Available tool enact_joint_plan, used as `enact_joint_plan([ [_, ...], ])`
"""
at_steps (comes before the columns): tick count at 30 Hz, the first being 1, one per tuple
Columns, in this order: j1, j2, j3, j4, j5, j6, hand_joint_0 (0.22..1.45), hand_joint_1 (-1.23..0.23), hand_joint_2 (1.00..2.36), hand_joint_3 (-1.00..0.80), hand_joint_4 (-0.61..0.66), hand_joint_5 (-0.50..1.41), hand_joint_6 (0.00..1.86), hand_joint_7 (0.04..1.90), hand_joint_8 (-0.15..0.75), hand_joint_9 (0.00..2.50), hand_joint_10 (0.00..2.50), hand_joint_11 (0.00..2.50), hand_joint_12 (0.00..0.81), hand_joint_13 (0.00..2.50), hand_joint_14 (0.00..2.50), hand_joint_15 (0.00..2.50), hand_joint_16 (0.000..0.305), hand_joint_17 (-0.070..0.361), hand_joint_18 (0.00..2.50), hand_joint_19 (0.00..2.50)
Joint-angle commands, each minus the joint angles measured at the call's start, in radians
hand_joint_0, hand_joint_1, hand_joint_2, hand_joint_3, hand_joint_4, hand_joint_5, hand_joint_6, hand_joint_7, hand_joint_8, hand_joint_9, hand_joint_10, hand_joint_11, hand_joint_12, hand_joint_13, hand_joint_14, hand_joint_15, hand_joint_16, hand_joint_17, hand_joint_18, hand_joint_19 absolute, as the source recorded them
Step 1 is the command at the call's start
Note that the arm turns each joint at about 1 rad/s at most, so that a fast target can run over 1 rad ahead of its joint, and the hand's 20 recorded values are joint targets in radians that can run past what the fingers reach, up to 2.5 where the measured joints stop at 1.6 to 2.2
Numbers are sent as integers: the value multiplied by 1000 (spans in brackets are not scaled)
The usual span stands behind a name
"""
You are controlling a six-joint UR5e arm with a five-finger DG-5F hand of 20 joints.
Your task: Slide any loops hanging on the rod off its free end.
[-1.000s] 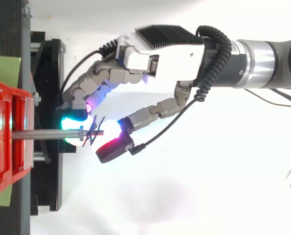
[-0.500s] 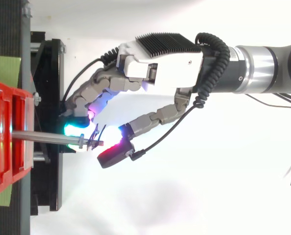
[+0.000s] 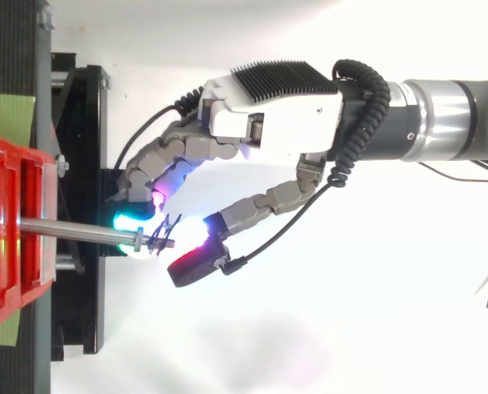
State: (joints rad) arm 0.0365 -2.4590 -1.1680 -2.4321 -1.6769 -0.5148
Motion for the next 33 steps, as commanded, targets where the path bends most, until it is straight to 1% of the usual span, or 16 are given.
enact_joint_plan([
  [1, 0, 18, -2, -57, 0, -2, 616, -736, 1005, -43, 6, -119, 929, 912, 319, 889, 7, 257, 386, 673, 7, 163, 55, 124, 707, 358],
  [4, 0, 28, -7, -88, 2, -2, 616, -736, 1005, -40, 3, -119, 929, 914, 318, 891, 9, 254, 384, 673, 5, 157, 55, 124, 707, 358],
  [5, 2, 38, -15, -96, 3, -4, 616, -736, 1005, -40, 3, -119, 929, 914, 320, 892, 7, 258, 383, 673, 5, 157, 55, 124, 707, 358],
  [9, 3, 58, -38, -99, 13, -4, 616, -736, 1004, -37, -1, -119, 929, 920, 316, 892, 7, 251, 384, 672, 5, 160, 55, 124, 706, 358],
  [13, 6, 86, -70, -104, 40, -4, 616, -736, 1007, -38, 2, -119, 929, 916, 319, 891, 8, 257, 386, 673, 5, 154, 55, 124, 707, 359],
  [15, 13, 114, -104, -108, 62, -4, 618, -737, 1007, -44, -3, -119, 929, 918, 318, 891, 9, 250, 384, 673, 5, 157, 55, 123, 705, 356],
  [19, 20, 141, -133, -114, 82, -4, 618, -742, 1006, -36, -8, -119, 929, 920, 318, 890, 7, 257, 386, 672, 5, 161, 55, 124, 706, 349],
  [21, 23, 149, -136, -133, 89, 1, 621, -747, 1002, -37, -10, -119, 929, 921, 319, 890, 8, 258, 383, 673, 5, 158, 55, 124, 706, 350],
  [25, 25, 170, -136, -217, 91, 6, 624, -752, 1001, -40, -23, -120, 929, 936, 314, 887, 8, 262, 380, 668, 7, 162, 54, 122, 699, 354],
  [27, 26, 183, -136, -246, 91, 7, 625, -752, 1001, -42, -28, -120, 929, 927, 314, 886, 8, 266, 380, 668, 5, 160, 54, 122, 699, 346],
  [30, 28, 189, -134, -249, 106, 12, 629, -755, 1002, -59, -30, -123, 931, 913, 308, 880, 8, 263, 378, 664, 5, 155, 53, 119, 692, 351],
  [33, 29, 189, -136, -249, 125, 16, 642, -760, 1006, -124, -23, -131, 931, 914, 294, 868, 9, 272, 365, 650, 5, 161, 50, 113, 668, 364],
])
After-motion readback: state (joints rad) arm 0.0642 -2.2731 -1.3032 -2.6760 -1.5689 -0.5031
